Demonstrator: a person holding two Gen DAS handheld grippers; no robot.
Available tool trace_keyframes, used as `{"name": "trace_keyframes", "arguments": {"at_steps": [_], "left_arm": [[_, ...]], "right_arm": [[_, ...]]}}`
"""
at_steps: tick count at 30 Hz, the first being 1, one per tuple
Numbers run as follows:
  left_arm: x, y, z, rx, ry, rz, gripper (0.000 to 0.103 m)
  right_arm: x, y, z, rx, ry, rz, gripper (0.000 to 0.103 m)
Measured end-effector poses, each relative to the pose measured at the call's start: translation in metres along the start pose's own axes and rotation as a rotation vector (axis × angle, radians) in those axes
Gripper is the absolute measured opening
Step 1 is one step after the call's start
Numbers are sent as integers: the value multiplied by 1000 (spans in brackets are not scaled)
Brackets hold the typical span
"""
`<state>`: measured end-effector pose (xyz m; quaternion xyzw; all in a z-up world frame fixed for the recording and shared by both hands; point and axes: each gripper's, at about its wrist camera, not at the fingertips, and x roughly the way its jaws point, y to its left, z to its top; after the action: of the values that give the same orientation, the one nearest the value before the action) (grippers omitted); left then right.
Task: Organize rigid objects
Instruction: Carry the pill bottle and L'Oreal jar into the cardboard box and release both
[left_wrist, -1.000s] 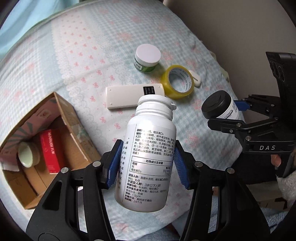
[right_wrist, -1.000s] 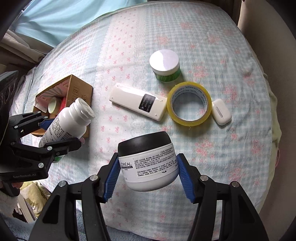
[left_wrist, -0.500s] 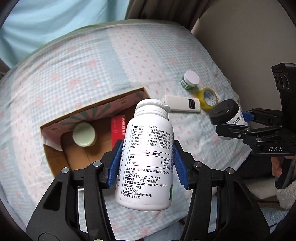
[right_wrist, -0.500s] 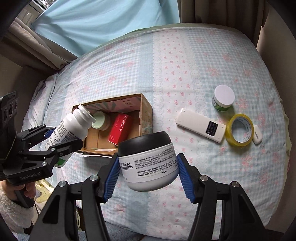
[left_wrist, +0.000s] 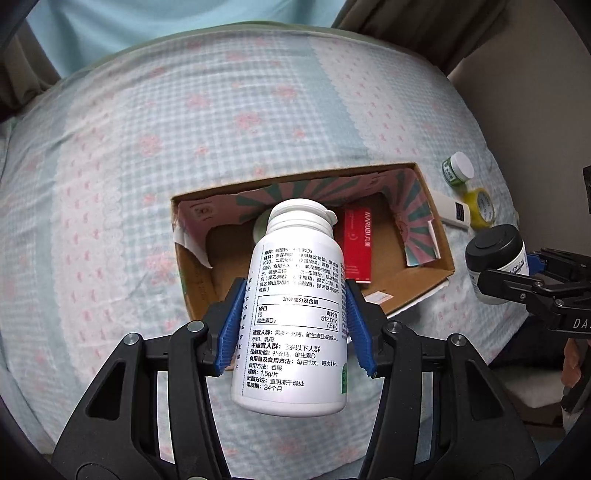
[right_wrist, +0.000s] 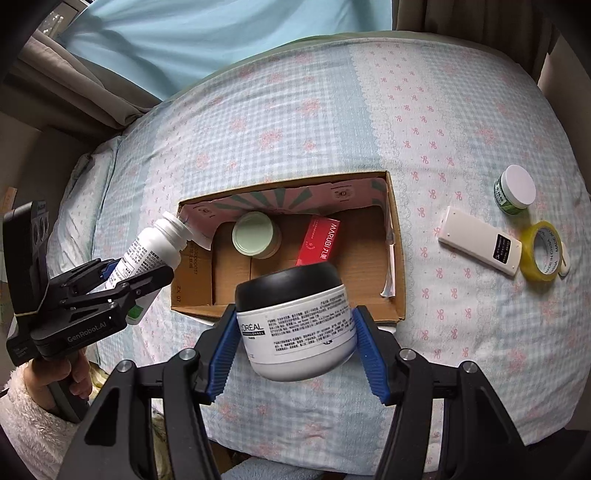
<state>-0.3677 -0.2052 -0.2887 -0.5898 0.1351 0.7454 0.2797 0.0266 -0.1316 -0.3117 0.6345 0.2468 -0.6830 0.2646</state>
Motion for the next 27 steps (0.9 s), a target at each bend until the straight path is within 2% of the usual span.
{"name": "trace_keyframes", "arguments": {"at_steps": [6, 10, 17, 21, 23, 24, 25, 27], "left_arm": [[47, 24, 7, -67, 22, 33, 48], [73, 31, 9, -99, 29, 57, 48], [101, 35, 6, -86, 43, 100, 48], [108, 38, 4, -86, 57, 90, 48], [105, 38, 6, -90, 34, 46, 49], [103, 36, 7, -88, 29, 55, 49], [100, 35, 9, -85, 22, 62, 50], [94, 35, 13, -87, 9, 70, 71]], "right_arm": [[48, 0, 9, 16, 73, -89, 56], [74, -1, 17, -37, 103, -146, 56], [115, -7, 29, -136, 148, -209, 56], [130, -5, 27, -201, 171, -246, 56], [134, -6, 26, -223, 170, -267, 56], [136, -6, 25, -233, 170, -279, 56], [138, -7, 25, -242, 170, -286, 57], [139, -7, 24, -260, 156, -288, 57]]}}
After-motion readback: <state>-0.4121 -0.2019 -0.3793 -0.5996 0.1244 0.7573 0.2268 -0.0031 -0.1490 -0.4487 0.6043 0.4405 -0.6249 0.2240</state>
